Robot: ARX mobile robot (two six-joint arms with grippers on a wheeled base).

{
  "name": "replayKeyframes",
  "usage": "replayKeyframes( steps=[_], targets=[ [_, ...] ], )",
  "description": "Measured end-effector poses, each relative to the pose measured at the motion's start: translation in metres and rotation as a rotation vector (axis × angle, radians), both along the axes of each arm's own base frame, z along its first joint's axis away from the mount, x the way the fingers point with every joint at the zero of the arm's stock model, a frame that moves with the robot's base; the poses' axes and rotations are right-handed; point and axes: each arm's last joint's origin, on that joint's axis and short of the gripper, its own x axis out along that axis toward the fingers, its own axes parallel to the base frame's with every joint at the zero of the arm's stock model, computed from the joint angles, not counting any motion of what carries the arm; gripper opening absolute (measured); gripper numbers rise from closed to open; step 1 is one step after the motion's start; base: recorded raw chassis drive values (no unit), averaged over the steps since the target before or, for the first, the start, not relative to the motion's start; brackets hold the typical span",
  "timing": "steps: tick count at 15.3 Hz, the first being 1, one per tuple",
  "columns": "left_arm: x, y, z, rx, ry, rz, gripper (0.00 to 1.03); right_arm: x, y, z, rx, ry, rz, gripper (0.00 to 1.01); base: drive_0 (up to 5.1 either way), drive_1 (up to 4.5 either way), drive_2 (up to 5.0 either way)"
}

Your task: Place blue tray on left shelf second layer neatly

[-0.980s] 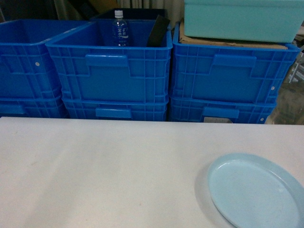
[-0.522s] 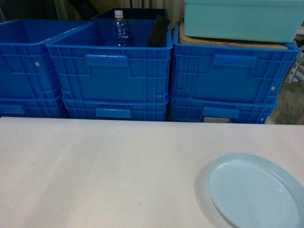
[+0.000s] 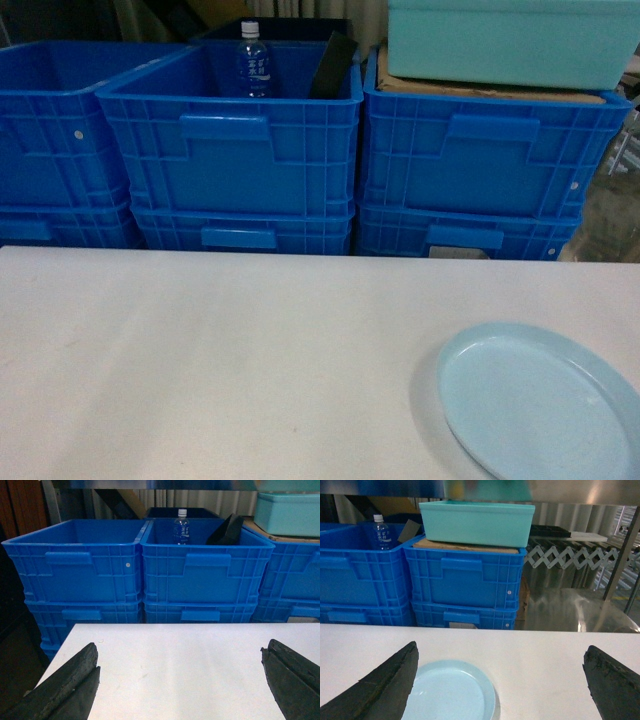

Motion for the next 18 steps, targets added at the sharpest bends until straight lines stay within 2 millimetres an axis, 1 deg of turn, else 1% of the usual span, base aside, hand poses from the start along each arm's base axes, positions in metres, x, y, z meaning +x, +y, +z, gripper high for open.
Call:
replayKeyframes(
  steps=[2,5,8,10,12,14,15,16,17,18],
  targets=[
    [0.000,0.000,0.000,0.000,0.000,0.000,0.98,0.006,-0.001,0.000,-0.003,0.011,0.009,0.98,0.0,0.00,0.0],
    [0.000,0.000,0.000,0.000,0.000,0.000,0.98,0.024,-0.007,-0.002,-0.010,0.069,0.008,0.98,0.0,0.00,0.0],
    [0.000,0.000,0.000,0.000,0.000,0.000,0.98,0.053,-0.011,0.018,-0.041,0.128,0.084,0.98,0.0,0.00,0.0],
    [0.000,0.000,0.000,0.000,-0.001,0.000,0.98,0.071,-0.013,0.018,-0.065,0.172,0.117,0.98,0.0,0.00,0.0],
    [0.000,0.000,0.000,0.000,0.000,0.001,0.98,0.094,-0.020,0.003,-0.069,0.284,0.118,0.98,0.0,0.00,0.0],
    [0.000,0.000,0.000,0.000,0.000,-0.001,0.98,0.112,-0.025,-0.008,-0.088,0.324,0.122,0.98,0.0,0.00,0.0],
    [0.000,0.000,0.000,0.000,-0.001,-0.001,0.98,0.128,-0.028,-0.017,-0.092,0.341,0.128,0.98,0.0,0.00,0.0],
    [0.000,0.000,0.000,0.000,0.000,-0.001,0.98,0.146,-0.034,-0.035,-0.101,0.385,0.129,0.98,0.0,0.00,0.0],
    [0.000,0.000,0.000,0.000,0.000,0.000,0.98,0.156,-0.038,-0.061,-0.111,0.449,0.133,0.98,0.0,0.00,0.0],
    [0.000,0.000,0.000,0.000,0.000,-0.001,0.98,0.157,-0.040,-0.081,-0.102,0.511,0.135,0.98,0.0,0.00,0.0]
  ],
)
